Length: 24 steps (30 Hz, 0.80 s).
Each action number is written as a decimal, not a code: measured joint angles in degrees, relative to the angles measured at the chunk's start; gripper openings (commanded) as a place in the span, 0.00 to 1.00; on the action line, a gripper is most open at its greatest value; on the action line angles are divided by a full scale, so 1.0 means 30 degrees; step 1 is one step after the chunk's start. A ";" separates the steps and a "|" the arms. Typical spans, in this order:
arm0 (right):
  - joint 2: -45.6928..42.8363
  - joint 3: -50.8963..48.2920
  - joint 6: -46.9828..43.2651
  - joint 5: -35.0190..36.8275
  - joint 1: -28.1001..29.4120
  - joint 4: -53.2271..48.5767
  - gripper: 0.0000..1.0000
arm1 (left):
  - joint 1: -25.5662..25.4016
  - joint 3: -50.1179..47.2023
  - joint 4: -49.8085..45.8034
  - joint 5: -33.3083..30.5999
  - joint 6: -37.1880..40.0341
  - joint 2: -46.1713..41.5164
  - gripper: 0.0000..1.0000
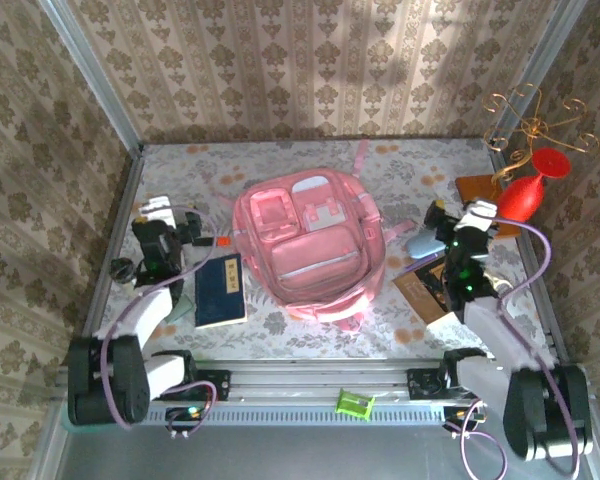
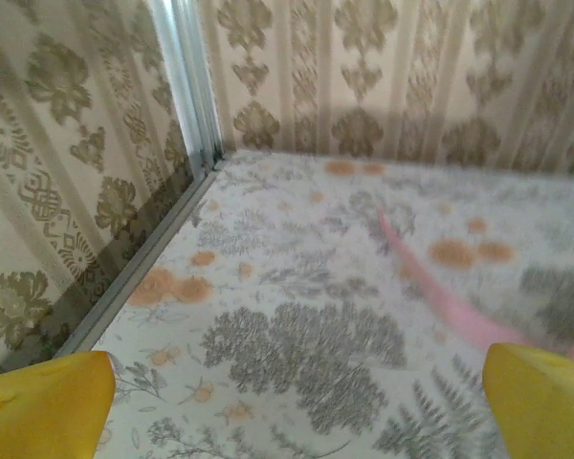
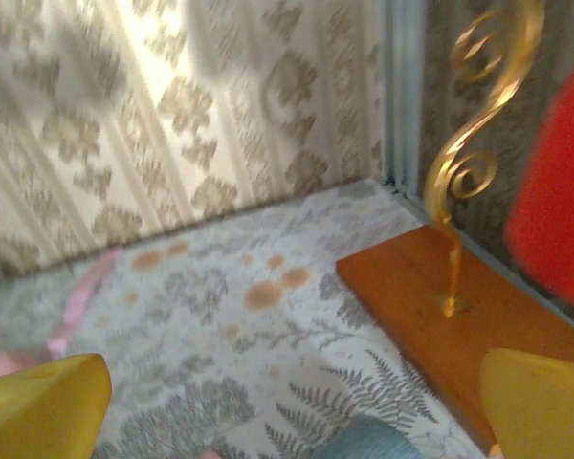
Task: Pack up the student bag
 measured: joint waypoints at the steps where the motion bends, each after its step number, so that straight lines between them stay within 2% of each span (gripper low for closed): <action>1: -0.0729 0.0372 0.0656 -0.0342 -0.0109 -0.1005 0.94 | 0.0000 0.0554 -0.1027 0.0328 -0.0954 -0.0546 0.95; 4: -0.0765 0.1909 0.2353 -0.2324 0.0517 -0.3730 0.90 | -0.0787 0.1654 -0.3257 0.1741 -0.3497 -0.0969 0.94; 6: 0.0597 0.3475 0.2820 -0.3832 0.1843 -0.5967 0.89 | -0.2514 0.2120 -0.5064 0.2164 -0.4634 -0.0736 0.92; 8: 0.2623 0.5421 0.2703 -0.5297 0.3825 -0.8531 0.83 | -0.4962 0.2769 -0.7453 0.2463 -0.5289 -0.0102 0.91; 11: 0.5217 0.7395 0.2900 -0.7293 0.5770 -1.0921 0.80 | -0.6768 0.4539 -1.0775 0.3694 -0.5763 0.1923 0.84; 15: 0.7898 0.8029 0.3555 -0.9566 0.6062 -1.1795 0.68 | -0.6739 0.6732 -1.3027 0.4779 -0.5989 0.5034 0.78; 18: 1.0375 0.9165 0.3483 -1.0236 0.6149 -1.2488 0.66 | -0.6739 0.8196 -1.4258 0.5406 -0.5770 0.6870 0.74; 24: 1.2677 0.9916 0.3351 -1.1584 0.6411 -1.2553 0.68 | -0.6739 0.9143 -1.4375 0.7067 -0.5843 0.9522 0.68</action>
